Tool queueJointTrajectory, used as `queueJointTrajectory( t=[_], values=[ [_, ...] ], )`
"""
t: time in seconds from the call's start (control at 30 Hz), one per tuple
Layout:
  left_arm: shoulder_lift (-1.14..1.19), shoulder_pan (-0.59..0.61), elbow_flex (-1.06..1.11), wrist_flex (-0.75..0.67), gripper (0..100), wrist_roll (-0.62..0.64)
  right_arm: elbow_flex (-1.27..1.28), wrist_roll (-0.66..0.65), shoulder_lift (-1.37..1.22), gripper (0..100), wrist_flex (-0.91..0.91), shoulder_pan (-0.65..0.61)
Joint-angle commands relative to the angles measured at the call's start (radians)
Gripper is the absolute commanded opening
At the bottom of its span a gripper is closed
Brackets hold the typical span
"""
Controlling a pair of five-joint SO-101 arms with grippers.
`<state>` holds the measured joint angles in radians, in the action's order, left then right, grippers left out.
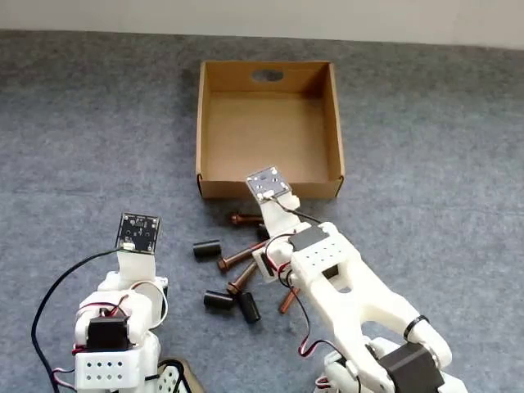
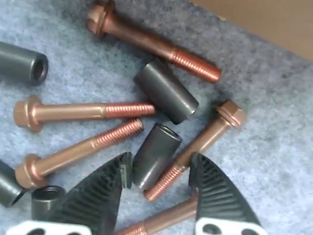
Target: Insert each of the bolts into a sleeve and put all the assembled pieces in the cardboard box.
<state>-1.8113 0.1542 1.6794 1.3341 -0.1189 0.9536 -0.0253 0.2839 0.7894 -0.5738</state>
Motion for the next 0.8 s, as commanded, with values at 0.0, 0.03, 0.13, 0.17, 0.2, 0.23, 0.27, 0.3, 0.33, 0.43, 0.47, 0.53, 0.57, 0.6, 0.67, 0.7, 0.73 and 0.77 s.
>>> queueJointTrajectory(
  t=[0.0, 0.03, 0.13, 0.17, 0.2, 0.23, 0.27, 0.3, 0.33, 0.43, 0.47, 0.53, 0.57, 0.6, 0.67, 0.7, 0.73, 0.77],
  values=[
    [-0.007, 0.008, 0.018, 0.005, 1, 0.000, -0.008, -0.011, -0.005, 19.1, -0.013, -0.045],
    [-0.007, 0.008, 0.018, 0.005, 1, 0.000, -0.008, -0.011, -0.005, 19.1, -0.013, -0.062],
    [-0.007, 0.008, 0.018, 0.005, 1, 0.000, -0.008, -0.011, -0.005, 19.1, -0.013, -0.096],
    [-0.007, 0.008, 0.018, 0.005, 1, 0.000, -0.010, -0.011, -0.005, 19.1, -0.013, -0.096],
    [-0.007, 0.008, 0.018, 0.005, 1, 0.000, -0.010, -0.011, -0.004, 19.1, -0.013, -0.096],
    [-0.007, 0.008, 0.018, 0.005, 1, 0.000, -0.010, -0.011, -0.002, 19.1, -0.013, -0.096],
    [-0.007, 0.008, 0.018, 0.005, 1, 0.000, -0.010, -0.011, -0.004, 19.1, -0.013, -0.094],
    [-0.007, 0.008, 0.018, 0.005, 1, 0.000, -0.010, -0.011, -0.005, 19.1, -0.013, -0.094],
    [-0.007, 0.008, 0.018, 0.005, 1, 0.000, -0.010, -0.011, -0.005, 19.1, -0.013, -0.094],
    [-0.007, 0.008, 0.018, 0.005, 1, 0.000, -0.010, -0.011, -0.005, 19.1, -0.013, -0.096],
    [-0.007, 0.008, 0.018, 0.005, 1, 0.000, -0.010, -0.011, -0.005, 19.0, -0.013, -0.097],
    [-0.007, 0.008, 0.018, 0.005, 1, 0.000, -0.004, -0.011, -0.005, 15.9, -0.013, -0.097],
    [-0.007, 0.008, 0.018, 0.005, 1, 0.000, -0.001, -0.011, -0.005, 12.2, -0.013, -0.097],
    [-0.007, 0.008, 0.018, 0.005, 1, 0.000, -0.001, -0.011, -0.005, 8.0, -0.013, -0.097],
    [-0.007, 0.008, 0.018, 0.005, 1, 0.000, -0.001, -0.011, -0.005, 1.6, -0.013, -0.094],
    [-0.007, 0.008, 0.018, 0.005, 1, 0.000, -0.001, -0.011, -0.005, 0.9, -0.012, -0.094],
    [-0.007, 0.008, 0.018, 0.005, 1, 0.000, -0.001, -0.011, -0.005, 1.2, -0.010, -0.094],
    [-0.007, 0.008, 0.018, 0.005, 1, 0.000, 0.001, -0.011, -0.005, 2.2, -0.008, -0.094]
  ],
)
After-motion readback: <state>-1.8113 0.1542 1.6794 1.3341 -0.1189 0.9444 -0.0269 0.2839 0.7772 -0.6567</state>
